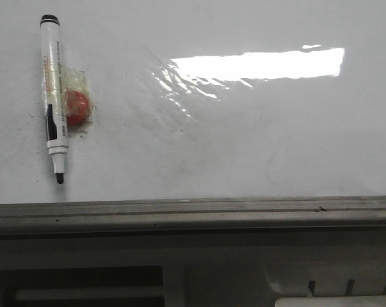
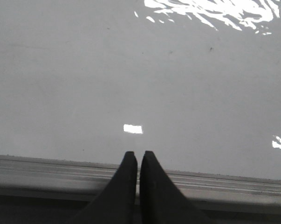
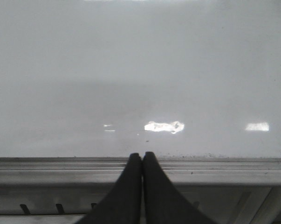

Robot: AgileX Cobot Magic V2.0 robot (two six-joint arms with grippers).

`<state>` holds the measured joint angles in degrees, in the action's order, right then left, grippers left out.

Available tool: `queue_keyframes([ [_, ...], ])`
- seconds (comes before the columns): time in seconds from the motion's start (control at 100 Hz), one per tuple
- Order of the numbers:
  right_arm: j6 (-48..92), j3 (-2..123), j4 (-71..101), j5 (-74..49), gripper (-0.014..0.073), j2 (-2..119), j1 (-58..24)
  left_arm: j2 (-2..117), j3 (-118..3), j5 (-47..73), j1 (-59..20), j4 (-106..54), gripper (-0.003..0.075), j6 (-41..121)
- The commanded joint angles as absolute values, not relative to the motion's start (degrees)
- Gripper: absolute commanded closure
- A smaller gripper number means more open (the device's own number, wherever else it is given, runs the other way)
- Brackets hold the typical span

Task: Write number 8 on whiteboard

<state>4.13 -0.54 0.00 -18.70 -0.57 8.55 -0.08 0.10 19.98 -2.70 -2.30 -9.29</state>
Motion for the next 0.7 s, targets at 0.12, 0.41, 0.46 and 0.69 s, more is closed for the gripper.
queue_keyframes([
  [0.12,4.39,-1.31,-0.33,-17.49,0.0657,-1.84,8.93,-1.84,1.92,18.35,-2.69,-2.35,0.0741,-9.63],
  [0.41,4.39,-1.31,-0.33,-17.49,0.0657,-1.84,8.93,-1.84,1.92,18.35,-2.69,-1.91,0.0741,-9.63],
  [0.46,4.39,-1.31,-0.33,-17.49,0.0657,-1.84,8.93,-1.84,1.92,18.35,-2.69,-1.91,0.0741,-9.63],
  [0.69,4.39,-1.31,-0.33,-17.49,0.0657,-1.84,8.93,-1.84,1.92,18.35,-2.69,-1.91,0.0741,-9.63],
])
